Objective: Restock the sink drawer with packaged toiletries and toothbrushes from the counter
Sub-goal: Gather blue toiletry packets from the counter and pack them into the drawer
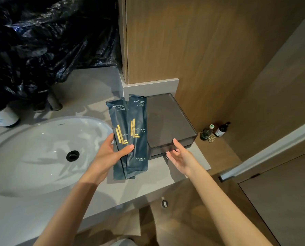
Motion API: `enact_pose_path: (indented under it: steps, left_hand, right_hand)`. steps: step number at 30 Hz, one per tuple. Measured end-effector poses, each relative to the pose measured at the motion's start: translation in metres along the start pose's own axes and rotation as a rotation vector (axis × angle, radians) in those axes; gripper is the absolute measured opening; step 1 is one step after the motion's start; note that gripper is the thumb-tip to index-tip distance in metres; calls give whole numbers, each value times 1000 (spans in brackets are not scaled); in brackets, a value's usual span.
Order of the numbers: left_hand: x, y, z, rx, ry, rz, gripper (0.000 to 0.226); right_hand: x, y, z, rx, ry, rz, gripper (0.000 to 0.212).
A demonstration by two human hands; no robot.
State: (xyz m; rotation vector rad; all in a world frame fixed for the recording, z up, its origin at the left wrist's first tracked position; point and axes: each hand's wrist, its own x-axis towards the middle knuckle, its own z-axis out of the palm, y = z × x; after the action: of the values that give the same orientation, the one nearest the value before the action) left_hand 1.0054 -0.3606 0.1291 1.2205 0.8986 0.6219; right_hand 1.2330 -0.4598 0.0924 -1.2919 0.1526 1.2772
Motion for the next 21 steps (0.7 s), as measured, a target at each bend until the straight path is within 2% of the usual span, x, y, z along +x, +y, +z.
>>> enact_pose_path:
  steps: [2,3,8,11,14,18,21]
  left_hand:
    - [-1,1,-1,3,-8,-2,52]
    - [-1,1,-3,4,-11,-4,51]
    - [-6,-1,-5,11,-26,-8,50]
    - [-9,-4,-6,11,-21,-12,54]
    - [-13,-9,-5,19,-18,-25,64]
    - [-18,-15,6,38,-11,-27,65]
    - [-24,-20,16,56,7,-16,67]
  right_hand:
    - [4,0,2,9,20,14,30]
    - [6,2,2,-1,35,22,30]
    - [6,12,5,-51,93,-1,63]
    - [-5,17,0,-77,107,3,58]
    - [-18,21,-15,-119,123,42,65]
    - [-33,29,-37,-139,141,70,62]
    - [-41,35,-47,-151,156,69,72]
